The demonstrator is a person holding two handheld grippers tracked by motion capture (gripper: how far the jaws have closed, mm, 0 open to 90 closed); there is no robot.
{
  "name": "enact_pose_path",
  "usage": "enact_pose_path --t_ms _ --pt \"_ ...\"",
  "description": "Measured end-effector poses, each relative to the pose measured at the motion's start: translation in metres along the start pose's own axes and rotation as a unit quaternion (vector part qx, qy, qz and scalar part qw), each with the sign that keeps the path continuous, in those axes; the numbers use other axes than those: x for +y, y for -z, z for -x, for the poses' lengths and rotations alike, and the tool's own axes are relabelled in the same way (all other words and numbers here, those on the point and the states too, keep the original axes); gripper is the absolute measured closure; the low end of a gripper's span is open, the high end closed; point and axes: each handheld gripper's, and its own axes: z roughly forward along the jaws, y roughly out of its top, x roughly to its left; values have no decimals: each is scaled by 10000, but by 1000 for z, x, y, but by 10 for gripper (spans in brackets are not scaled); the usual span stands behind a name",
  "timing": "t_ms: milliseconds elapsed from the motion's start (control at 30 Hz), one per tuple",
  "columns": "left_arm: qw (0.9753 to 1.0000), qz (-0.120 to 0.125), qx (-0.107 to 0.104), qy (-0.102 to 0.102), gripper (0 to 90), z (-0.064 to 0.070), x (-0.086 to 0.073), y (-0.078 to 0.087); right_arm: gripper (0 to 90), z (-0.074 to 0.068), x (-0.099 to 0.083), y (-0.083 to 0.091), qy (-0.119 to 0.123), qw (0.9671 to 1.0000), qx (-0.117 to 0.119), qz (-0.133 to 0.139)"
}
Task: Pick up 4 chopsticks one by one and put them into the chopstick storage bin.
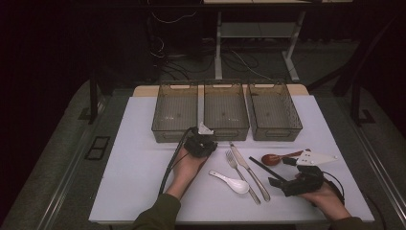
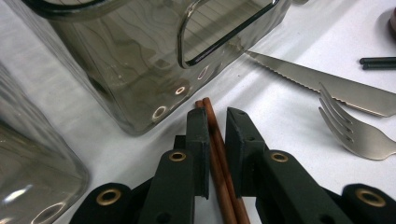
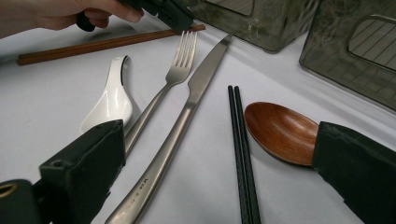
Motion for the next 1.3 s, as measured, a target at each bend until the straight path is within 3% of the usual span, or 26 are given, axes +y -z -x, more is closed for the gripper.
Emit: enact_pose_path --t_ms 300,367,600,833,1067,1300 --pt "9998 -37 -193 -83 798 2 1 0 27 0 0 0 3 10000 9 -2" --pt "9992 -38 -376 -96 798 3 0 -1 27 0 0 0 3 10000 12 -1" --pt "9979 4 -626 -190 798 7 1 -4 27 0 0 0 7 10000 20 -3" --pt "9978 40 -630 -213 785 9 1 -4 27 0 0 0 8 10000 28 -4" --pt "9974 217 -653 -233 673 10 1 9 27 1 0 1 2 10000 41 -1" --pt "9946 599 -798 -272 542 12 -2 31 27 1 0 1 13 10000 44 0"
